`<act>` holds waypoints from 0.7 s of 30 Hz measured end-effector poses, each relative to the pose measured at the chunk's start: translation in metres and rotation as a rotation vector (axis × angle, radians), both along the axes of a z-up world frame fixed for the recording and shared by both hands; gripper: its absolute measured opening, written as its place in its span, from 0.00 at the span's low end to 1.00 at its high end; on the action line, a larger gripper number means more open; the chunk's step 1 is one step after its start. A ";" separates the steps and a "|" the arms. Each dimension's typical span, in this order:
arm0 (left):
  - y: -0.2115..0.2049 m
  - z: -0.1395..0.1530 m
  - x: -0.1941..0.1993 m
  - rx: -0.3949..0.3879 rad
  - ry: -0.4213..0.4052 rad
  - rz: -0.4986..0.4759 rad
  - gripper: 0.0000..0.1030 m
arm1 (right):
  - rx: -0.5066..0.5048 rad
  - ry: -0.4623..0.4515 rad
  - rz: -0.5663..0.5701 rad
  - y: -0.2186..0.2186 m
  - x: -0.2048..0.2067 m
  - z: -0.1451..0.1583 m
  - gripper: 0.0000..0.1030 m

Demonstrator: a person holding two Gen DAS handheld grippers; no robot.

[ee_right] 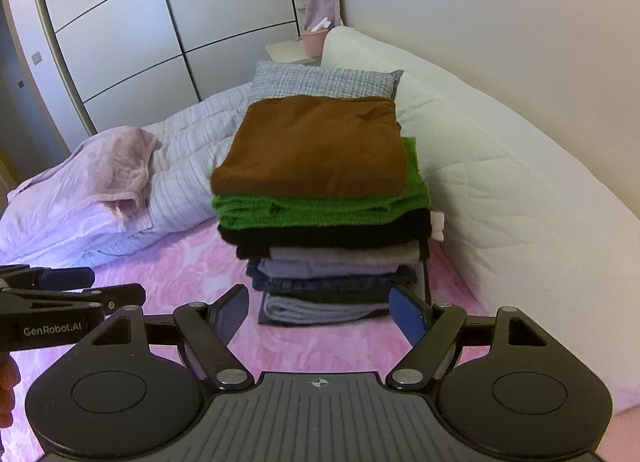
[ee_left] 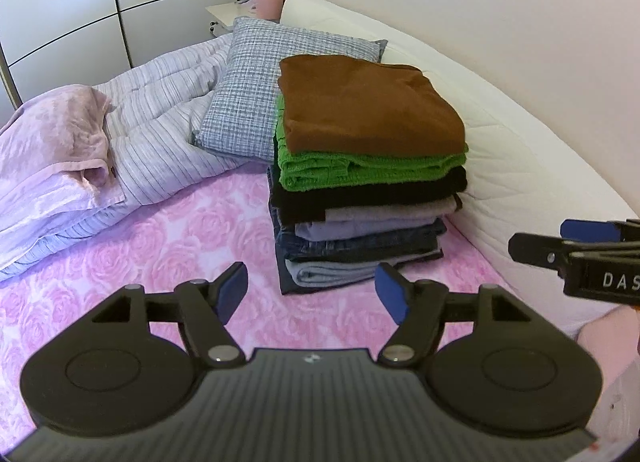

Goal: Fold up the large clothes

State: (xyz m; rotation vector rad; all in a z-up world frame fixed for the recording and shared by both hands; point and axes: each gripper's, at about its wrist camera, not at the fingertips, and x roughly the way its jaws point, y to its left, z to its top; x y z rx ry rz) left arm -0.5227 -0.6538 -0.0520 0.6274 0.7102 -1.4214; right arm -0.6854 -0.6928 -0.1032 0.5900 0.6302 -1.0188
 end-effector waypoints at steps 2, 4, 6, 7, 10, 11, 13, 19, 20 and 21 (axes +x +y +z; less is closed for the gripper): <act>0.010 0.001 0.001 -0.004 0.000 -0.010 0.65 | -0.001 0.002 -0.007 0.012 0.000 0.000 0.72; 0.019 0.002 0.002 -0.006 -0.002 -0.024 0.65 | 0.000 0.003 -0.017 0.023 0.000 -0.001 0.72; 0.026 0.002 0.002 -0.008 -0.002 -0.034 0.65 | -0.001 0.000 -0.025 0.033 0.000 0.000 0.72; 0.030 0.002 0.002 -0.009 -0.001 -0.040 0.65 | -0.002 -0.001 -0.027 0.038 0.000 0.000 0.72; 0.040 0.000 0.001 -0.007 0.000 -0.053 0.65 | -0.001 0.001 -0.039 0.049 -0.001 -0.001 0.72; 0.044 0.000 0.001 -0.007 0.002 -0.057 0.65 | -0.002 0.001 -0.042 0.053 -0.002 -0.002 0.72; 0.050 -0.002 0.002 -0.004 0.005 -0.061 0.65 | -0.001 0.004 -0.045 0.059 -0.002 -0.002 0.72; 0.067 -0.006 0.005 0.006 0.010 -0.064 0.65 | 0.009 0.004 -0.042 0.075 0.002 -0.004 0.72; 0.070 -0.006 0.006 0.006 0.011 -0.064 0.65 | 0.011 0.004 -0.040 0.078 0.002 -0.005 0.72; 0.072 -0.006 0.007 0.006 0.011 -0.063 0.65 | 0.013 0.005 -0.038 0.080 0.003 -0.005 0.72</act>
